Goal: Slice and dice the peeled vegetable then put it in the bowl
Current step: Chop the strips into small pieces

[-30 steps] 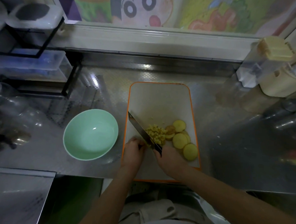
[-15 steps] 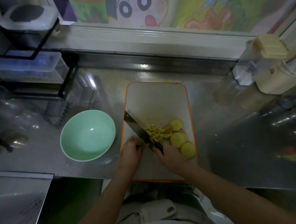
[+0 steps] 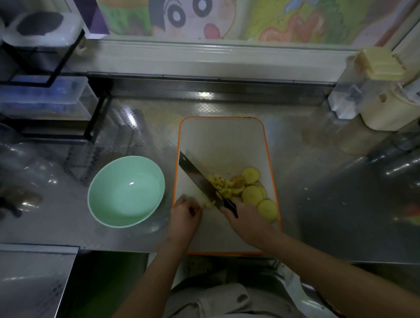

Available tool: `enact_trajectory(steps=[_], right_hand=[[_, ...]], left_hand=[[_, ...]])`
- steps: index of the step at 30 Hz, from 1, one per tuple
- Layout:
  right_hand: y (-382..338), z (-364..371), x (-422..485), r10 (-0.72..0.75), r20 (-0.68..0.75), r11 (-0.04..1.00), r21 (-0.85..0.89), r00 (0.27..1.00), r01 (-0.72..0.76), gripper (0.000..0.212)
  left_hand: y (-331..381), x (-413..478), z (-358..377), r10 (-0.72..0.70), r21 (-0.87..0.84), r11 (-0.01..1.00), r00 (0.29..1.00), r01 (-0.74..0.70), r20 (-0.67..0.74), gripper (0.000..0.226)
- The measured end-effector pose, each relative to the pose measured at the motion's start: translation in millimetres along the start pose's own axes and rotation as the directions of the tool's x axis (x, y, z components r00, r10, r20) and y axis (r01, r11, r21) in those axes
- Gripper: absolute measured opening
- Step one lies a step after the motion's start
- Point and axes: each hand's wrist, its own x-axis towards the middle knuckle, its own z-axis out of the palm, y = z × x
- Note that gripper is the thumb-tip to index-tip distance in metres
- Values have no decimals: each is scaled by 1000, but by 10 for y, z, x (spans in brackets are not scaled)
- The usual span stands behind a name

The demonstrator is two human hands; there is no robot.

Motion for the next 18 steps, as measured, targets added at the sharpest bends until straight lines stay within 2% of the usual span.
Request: enact_trajectory(steps=[3,7,12,16,18], right_hand=[[-35,44,-83,-13,-34,994,-108,999,9,35],[-5,163,-99,-106,-116,971,-227,987,78,41],[-32,254,-68,-125,-171,950,-305,977,68,60],[-47,293,-52,-132,-176,924,-377,975,57,28],[-45,299,-28,-146,-149,944,-316,978,93,26]], left_hand=[[9,2,7,2,-5,1000,1000,-2,-2,5],[6,-3,15,-15,-3,1000,1000,15,6,7],[23,-13,21,-6,-19,1000,1000,6,-6,7],[42,-20,30,-12,-12,1000,1000,12,-7,9],[53,-24,32,-6,-9,1000,1000,6,-15,9]])
